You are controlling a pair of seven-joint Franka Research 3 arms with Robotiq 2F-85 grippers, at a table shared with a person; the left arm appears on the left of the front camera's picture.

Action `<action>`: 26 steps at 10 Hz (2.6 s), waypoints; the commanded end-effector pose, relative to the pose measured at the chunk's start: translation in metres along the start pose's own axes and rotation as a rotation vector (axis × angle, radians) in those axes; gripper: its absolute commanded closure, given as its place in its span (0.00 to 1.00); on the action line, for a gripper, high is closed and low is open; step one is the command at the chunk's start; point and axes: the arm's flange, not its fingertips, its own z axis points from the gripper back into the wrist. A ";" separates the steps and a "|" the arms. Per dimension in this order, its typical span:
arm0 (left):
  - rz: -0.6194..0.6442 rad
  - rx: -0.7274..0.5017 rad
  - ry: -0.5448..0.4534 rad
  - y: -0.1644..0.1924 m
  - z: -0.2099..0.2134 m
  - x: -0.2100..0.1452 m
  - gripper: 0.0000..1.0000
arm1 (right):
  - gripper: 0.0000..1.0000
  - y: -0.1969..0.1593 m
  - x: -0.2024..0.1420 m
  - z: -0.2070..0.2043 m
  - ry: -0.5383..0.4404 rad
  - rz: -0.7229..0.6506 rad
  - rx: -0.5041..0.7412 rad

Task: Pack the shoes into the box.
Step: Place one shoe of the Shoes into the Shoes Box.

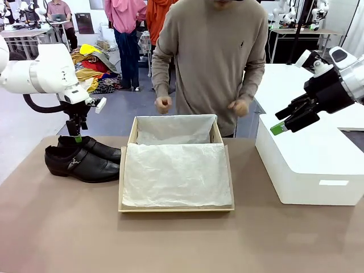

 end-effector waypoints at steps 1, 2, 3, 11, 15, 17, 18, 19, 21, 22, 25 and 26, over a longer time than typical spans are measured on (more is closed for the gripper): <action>-0.039 -0.023 0.016 0.007 -0.004 -0.004 0.00 | 0.00 -0.004 0.001 -0.002 -0.028 0.028 0.009; -0.048 -0.037 0.018 0.007 -0.007 -0.004 0.00 | 0.00 -0.004 0.001 -0.002 -0.028 0.028 0.009; -0.048 -0.052 0.016 0.008 -0.009 -0.003 0.00 | 0.00 -0.004 0.001 -0.002 -0.028 0.028 0.009; -0.082 -0.104 0.023 0.010 -0.017 0.000 0.75 | 0.00 -0.004 0.001 -0.002 -0.028 0.028 0.009; -0.090 -0.108 0.036 0.010 -0.017 0.000 1.00 | 0.00 -0.004 0.001 -0.002 -0.028 0.028 0.009; -0.092 -0.105 0.050 0.009 -0.017 0.000 1.00 | 0.00 -0.004 0.001 -0.002 -0.028 0.028 0.009; -0.088 -0.092 0.065 0.008 -0.016 -0.001 1.00 | 0.00 -0.004 0.001 -0.002 -0.028 0.028 0.009; -0.080 -0.078 0.084 0.007 -0.014 -0.001 1.00 | 0.00 -0.004 0.001 -0.002 -0.028 0.028 0.009; -0.073 -0.066 0.081 0.003 -0.006 -0.005 1.00 | 0.00 -0.004 0.001 -0.002 -0.028 0.028 0.009; -0.063 -0.045 0.078 0.000 0.004 -0.008 1.00 | 0.00 -0.004 0.001 -0.002 -0.028 0.028 0.009; 0.034 0.010 0.099 0.004 0.028 -0.026 1.00 | 0.00 -0.004 0.001 -0.002 -0.028 0.028 0.009; 0.084 0.023 0.110 0.011 0.043 -0.038 1.00 | 0.00 -0.004 0.001 -0.002 -0.028 0.028 0.009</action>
